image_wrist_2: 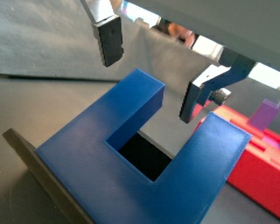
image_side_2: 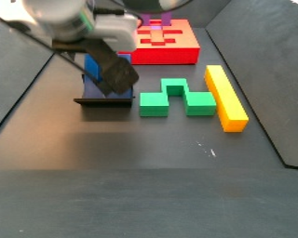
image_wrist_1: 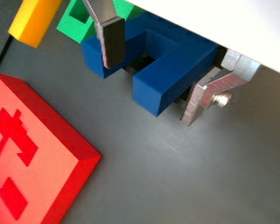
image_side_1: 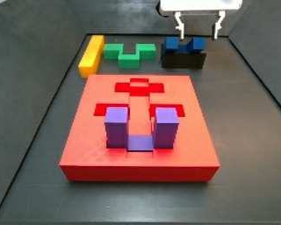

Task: Pick up the blue object. Move up. Place the blue object on the fixture. Regrasp the blue object. Move to above the board. Insert the blue object.
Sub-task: Regrasp the blue object.

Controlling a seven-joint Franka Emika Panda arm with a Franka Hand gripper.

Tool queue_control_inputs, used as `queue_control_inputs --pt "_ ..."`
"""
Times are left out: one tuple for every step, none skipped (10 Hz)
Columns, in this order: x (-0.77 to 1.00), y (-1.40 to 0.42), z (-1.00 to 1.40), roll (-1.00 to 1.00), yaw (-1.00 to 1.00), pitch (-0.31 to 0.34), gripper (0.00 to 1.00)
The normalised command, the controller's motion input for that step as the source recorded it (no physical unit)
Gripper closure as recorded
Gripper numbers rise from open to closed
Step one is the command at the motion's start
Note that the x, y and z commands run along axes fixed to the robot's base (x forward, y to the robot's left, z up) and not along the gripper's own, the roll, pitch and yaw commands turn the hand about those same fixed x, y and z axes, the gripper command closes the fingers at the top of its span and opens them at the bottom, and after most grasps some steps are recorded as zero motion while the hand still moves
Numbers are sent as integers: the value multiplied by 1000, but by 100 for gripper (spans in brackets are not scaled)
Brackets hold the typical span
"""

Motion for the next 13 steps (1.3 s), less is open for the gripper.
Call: queue_control_inputs --pt "-106 0 160 554 131 -89 0" --pt "-189 0 231 554 160 -131 0" --pt "-229 11 194 523 203 -197 0" --pt "-191 0 114 491 277 -363 0" --pt "-211 -20 34 440 383 -654 0" --pt "-86 0 63 486 449 -657 0" --pt "0 0 234 531 426 -523 0" --pt "0 0 280 657 397 -349 0" --pt "100 0 314 823 397 -146 0" --pt "349 0 269 946 363 117 0" --pt "526 0 134 889 257 463 0" --pt "574 0 26 874 91 666 0" --pt "543 0 0 949 9 771 0"
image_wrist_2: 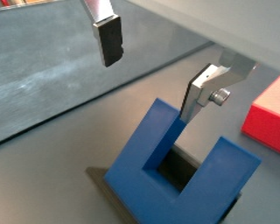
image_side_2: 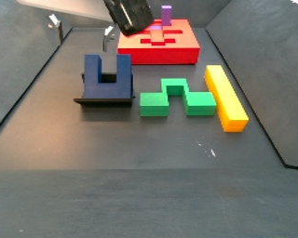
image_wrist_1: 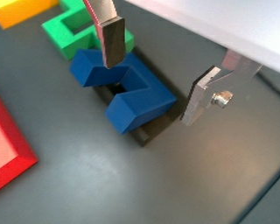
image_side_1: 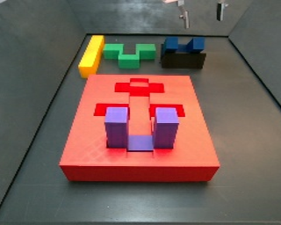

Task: Pick up the blue object. Move up. Place the blue object on the fixture. Regrasp the blue object. Move to above the board. Insert the blue object.
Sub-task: Regrasp the blue object.

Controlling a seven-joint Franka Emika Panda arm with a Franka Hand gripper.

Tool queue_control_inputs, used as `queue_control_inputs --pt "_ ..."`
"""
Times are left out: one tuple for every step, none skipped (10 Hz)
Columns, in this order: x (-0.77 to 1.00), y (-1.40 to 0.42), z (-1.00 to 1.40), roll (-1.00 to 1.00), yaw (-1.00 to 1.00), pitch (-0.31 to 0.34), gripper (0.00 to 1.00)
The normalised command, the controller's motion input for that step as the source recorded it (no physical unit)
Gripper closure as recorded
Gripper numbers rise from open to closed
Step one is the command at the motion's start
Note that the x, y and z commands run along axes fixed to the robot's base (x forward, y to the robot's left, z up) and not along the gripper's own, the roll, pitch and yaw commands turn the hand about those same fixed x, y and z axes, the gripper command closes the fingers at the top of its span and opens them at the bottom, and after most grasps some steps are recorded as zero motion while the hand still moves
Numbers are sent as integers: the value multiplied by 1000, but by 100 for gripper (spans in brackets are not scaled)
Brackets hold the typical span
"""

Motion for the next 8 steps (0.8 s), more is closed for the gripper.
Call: queue_control_inputs --pt "514 0 17 963 0 794 0" --pt "426 0 57 971 46 811 0" --pt "329 -49 0 957 131 754 0" --pt "309 -49 0 980 189 669 0" --pt "311 -6 0 1000 266 543 0" --pt "303 -106 -31 1000 291 320 0" --pt "271 -200 -46 994 317 111 0" --pt "194 -289 0 860 349 0 0"
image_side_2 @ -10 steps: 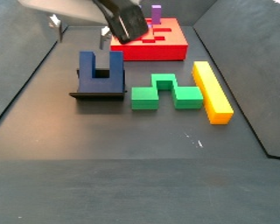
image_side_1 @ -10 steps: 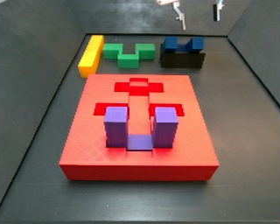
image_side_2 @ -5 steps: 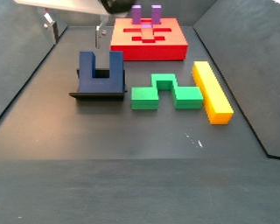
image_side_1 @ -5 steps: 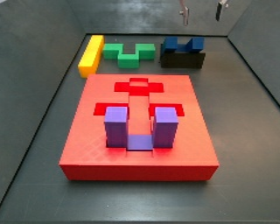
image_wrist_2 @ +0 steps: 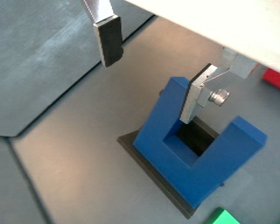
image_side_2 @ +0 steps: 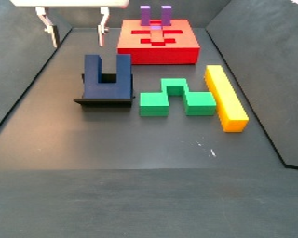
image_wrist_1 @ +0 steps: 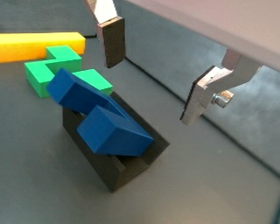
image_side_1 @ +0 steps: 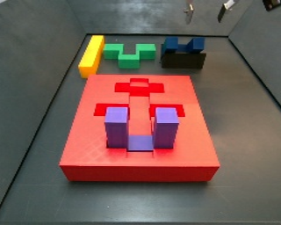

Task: Pick up the blue object. Move up. Place the blue object on the fixture. Regrasp the blue object. Move to above the board. Insert the blue object.
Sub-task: Regrasp the blue object.

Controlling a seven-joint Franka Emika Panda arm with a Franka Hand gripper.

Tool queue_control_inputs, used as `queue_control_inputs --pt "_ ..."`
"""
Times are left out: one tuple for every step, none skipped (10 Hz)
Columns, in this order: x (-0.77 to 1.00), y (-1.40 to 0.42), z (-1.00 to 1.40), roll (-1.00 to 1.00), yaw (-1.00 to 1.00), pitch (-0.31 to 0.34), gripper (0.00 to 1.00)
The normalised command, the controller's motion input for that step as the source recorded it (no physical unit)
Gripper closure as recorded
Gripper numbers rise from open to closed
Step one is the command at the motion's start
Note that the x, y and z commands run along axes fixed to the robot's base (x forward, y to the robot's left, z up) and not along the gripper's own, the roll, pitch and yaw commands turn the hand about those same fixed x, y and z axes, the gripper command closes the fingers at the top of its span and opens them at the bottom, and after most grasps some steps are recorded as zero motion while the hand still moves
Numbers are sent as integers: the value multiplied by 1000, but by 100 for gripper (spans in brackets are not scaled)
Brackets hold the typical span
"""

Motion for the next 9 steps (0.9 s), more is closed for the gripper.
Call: queue_control_inputs --pt "171 -294 0 840 360 0 0" --pt "174 -277 0 863 357 0 0" --pt "109 -251 0 966 331 91 0" --pt "171 -266 0 926 260 269 0" --pt "340 -234 0 494 23 326 0" --pt "520 -154 -46 311 0 354 0" --pt "500 -106 -117 266 0 343 0" --pt "286 0 -194 0 0 257 0" --pt "206 0 -323 -51 23 186 0"
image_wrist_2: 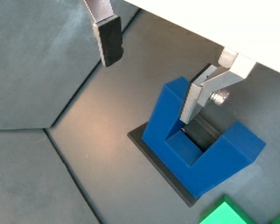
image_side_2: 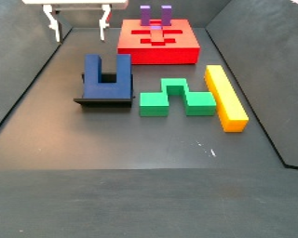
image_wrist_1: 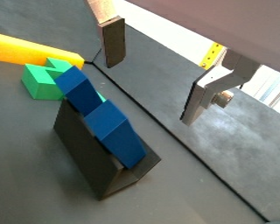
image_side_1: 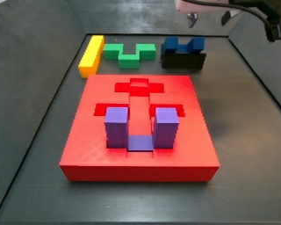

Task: Pick up the blue object. Move up. Place the blue object on the fixture. Regrasp the blue object. Move to above the board. Insert the blue object.
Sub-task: Regrasp the blue object.

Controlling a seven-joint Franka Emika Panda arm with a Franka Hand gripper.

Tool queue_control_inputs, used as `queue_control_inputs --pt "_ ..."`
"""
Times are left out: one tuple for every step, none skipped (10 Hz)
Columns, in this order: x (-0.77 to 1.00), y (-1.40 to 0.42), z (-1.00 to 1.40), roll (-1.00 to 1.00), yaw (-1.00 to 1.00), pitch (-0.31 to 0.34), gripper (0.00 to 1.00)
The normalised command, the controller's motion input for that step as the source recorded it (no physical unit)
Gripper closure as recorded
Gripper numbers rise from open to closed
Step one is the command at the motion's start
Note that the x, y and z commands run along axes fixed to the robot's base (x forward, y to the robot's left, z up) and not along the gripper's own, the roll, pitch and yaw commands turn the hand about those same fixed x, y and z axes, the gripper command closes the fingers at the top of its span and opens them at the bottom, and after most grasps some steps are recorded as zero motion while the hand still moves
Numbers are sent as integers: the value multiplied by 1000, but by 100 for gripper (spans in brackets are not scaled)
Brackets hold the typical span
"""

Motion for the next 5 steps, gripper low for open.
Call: queue_control_inputs --pt "269 0 -471 0 83 106 0" --pt "320 0 -460 17 140 137 0" --pt "223 0 -411 200 146 197 0" --pt "63 0 -309 77 77 174 0" --pt "0 0 -194 31 26 146 0"
